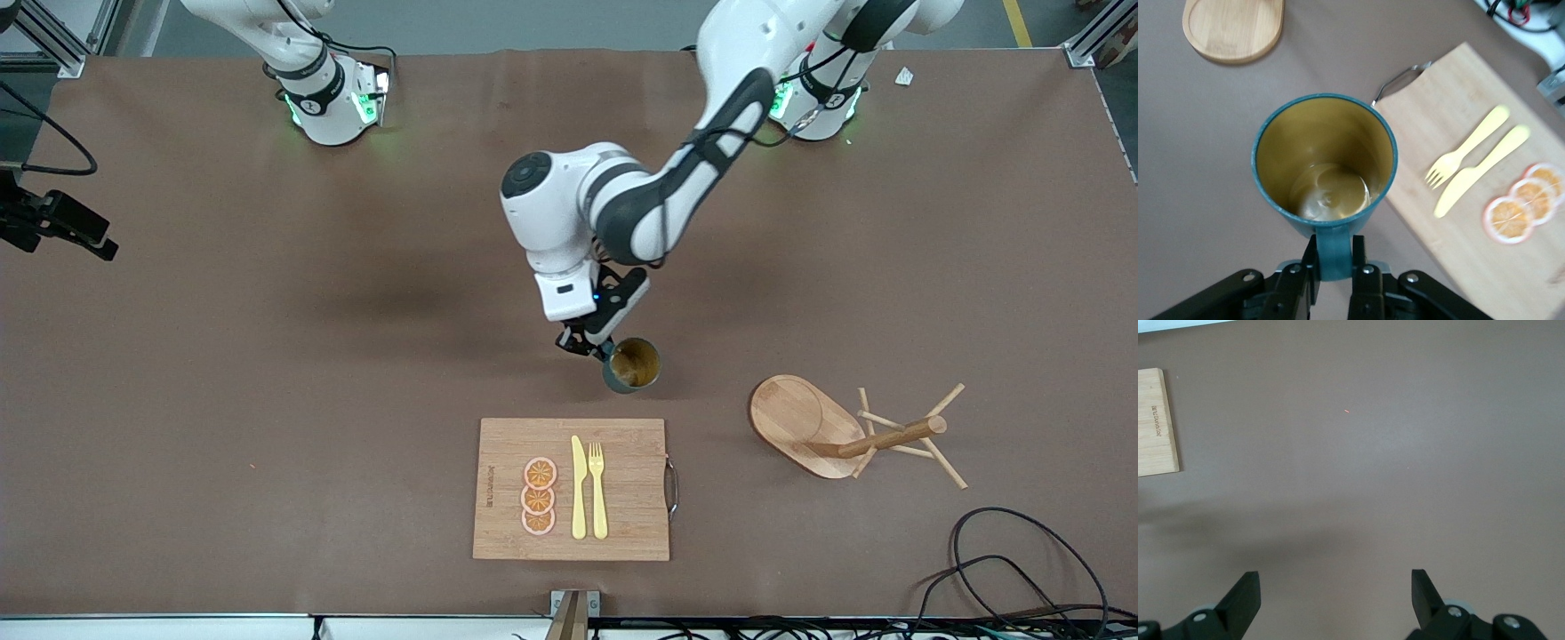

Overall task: Pass cup and hang on rack
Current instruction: 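Carry the mug with the left gripper to the wooden rack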

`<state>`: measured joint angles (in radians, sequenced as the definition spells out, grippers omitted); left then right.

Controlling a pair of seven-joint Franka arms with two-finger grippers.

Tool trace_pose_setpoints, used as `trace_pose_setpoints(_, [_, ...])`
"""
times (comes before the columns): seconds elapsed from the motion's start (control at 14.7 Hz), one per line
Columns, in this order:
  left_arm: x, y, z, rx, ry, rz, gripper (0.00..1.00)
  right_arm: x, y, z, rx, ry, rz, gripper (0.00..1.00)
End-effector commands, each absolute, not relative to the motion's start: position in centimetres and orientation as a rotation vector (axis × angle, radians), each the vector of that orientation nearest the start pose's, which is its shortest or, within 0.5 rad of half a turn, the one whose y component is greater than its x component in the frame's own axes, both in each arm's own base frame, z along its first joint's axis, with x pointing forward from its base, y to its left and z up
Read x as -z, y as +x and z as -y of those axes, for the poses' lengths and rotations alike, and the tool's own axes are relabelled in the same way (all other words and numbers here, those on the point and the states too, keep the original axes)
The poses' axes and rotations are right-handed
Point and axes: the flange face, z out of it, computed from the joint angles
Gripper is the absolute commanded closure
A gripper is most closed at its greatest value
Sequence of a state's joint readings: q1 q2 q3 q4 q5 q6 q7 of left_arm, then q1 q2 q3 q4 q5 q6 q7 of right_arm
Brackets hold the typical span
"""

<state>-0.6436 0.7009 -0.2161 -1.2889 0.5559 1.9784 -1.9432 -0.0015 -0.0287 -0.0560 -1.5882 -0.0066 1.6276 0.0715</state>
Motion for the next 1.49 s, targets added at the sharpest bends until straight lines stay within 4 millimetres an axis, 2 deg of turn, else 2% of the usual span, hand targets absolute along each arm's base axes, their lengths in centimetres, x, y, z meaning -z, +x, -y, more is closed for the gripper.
trace_pose_setpoints(0.0, [-42.1,56.1,46.5,0.385,-2.825,1.369,1.00,-64.3,54.4,3.2,0.124,-3.148,-0.203,0.00])
trace_pose_setpoints(0.14, [-46.7,58.7,41.7,0.241,-2.890,1.466,1.00,-64.3,54.4,3.2,0.124,-3.146,-0.203,0.00])
trace_pose_setpoints(0.27, [-50.0,60.9,36.9,0.063,-2.994,1.506,1.00,-64.3,54.4,3.2,0.124,-3.146,-0.205,0.00])
trace_pose_setpoints(0.41, [-51.8,62.8,32.3,-0.106,-3.069,1.582,1.00,-64.3,54.4,3.2,0.124,-3.146,-0.205,0.00])
trace_pose_setpoints(0.54, [-52.3,64.6,28.5,-0.259,-3.085,1.712,1.00,-64.3,54.4,3.2,0.124,-3.146,-0.205,0.00])
trace_pose_setpoints(0.88, [-51.8,67.8,20.2,-0.628,-3.048,2.037,1.00,-64.2,54.5,3.2,0.121,-3.146,-0.205,0.00])
trace_pose_setpoints(1.02, [-49.8,68.6,17.5,-0.840,-3.023,2.058,1.00,-64.2,54.5,3.2,0.121,-3.145,-0.205,0.00])
trace_pose_setpoints(1.22, [-47.5,69.5,12.0,-1.033,-3.045,2.052,1.00,-64.2,54.5,3.3,0.119,-3.143,-0.210,0.00])
trace_pose_setpoints(1.43, [-43.7,70.6,6.7,-1.446,-2.974,2.177,0.99,-64.2,54.6,3.3,0.123,-3.140,-0.210,0.00])
